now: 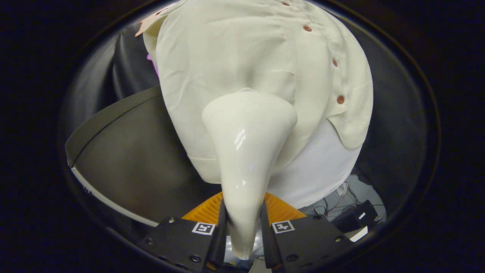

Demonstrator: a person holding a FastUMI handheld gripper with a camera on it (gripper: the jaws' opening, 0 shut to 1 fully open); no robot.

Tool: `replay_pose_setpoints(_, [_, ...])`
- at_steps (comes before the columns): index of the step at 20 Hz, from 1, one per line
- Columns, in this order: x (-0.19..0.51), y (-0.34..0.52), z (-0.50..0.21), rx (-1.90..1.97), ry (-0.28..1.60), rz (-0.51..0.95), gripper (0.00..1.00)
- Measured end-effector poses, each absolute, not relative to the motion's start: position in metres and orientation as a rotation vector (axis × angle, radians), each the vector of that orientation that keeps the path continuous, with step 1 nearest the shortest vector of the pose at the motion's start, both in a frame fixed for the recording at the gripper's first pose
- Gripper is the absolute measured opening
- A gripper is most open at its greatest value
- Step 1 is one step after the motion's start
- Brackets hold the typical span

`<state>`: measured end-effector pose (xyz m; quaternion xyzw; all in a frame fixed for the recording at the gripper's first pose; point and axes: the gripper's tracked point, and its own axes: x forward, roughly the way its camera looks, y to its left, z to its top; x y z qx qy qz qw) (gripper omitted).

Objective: Iron the clothes twice with a garment steamer, once on the left side and once on the right side.

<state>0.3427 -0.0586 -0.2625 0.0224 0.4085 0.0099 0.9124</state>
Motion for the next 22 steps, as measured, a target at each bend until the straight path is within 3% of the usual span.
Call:
replay_pose_setpoints(8, [0.351, -0.056, -0.239, 0.083, 0.825, 0.036, 0.41])
replay_pose_setpoints(22, [0.392, -0.088, -0.042, 0.110, 0.534, 0.021, 0.40])
